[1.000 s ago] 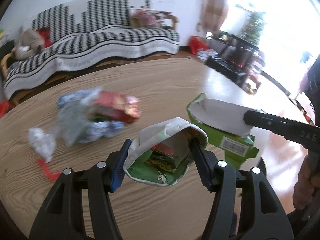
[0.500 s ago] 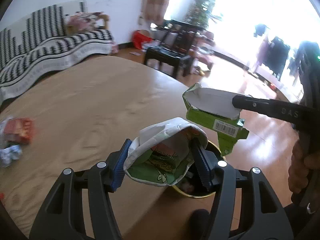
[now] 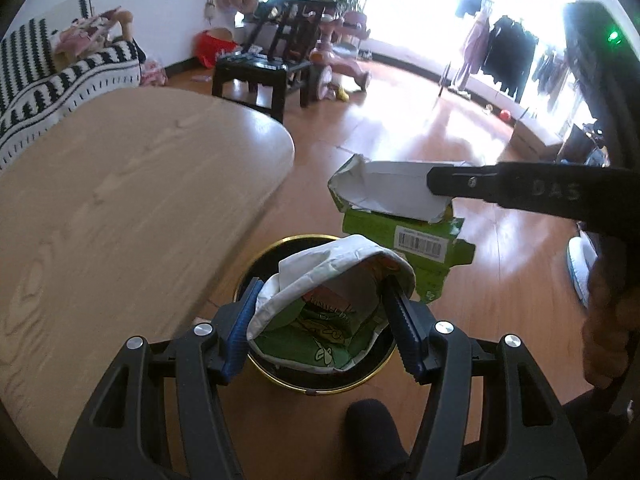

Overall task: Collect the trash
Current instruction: 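Carry the paper bag and scrap to the bin and open both tools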

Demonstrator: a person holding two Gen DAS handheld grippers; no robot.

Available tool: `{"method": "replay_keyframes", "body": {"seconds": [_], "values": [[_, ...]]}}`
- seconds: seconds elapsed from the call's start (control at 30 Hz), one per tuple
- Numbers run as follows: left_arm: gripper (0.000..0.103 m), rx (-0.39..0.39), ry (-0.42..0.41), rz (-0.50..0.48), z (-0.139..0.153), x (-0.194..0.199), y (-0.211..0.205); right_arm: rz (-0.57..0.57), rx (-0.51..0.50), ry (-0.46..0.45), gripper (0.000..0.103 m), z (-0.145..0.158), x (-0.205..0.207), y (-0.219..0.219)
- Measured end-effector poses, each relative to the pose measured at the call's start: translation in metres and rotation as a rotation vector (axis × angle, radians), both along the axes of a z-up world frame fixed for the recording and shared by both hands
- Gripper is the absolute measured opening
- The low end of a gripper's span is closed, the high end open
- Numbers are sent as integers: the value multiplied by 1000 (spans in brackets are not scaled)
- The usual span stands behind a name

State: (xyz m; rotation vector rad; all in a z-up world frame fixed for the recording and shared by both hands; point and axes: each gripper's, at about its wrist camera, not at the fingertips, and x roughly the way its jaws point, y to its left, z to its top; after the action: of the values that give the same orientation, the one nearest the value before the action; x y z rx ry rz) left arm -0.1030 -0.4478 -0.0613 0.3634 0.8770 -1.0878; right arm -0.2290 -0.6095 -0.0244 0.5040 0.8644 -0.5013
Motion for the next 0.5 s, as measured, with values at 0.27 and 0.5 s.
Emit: {"method": "replay_keyframes", "body": {"seconds": [0.27, 0.5], "values": [[59, 22, 20, 12, -12, 8, -9, -8, 12, 11, 16, -3, 7, 0], [59, 28, 23, 12, -14, 8, -12, -11, 23, 7, 16, -3, 7, 0]]}}
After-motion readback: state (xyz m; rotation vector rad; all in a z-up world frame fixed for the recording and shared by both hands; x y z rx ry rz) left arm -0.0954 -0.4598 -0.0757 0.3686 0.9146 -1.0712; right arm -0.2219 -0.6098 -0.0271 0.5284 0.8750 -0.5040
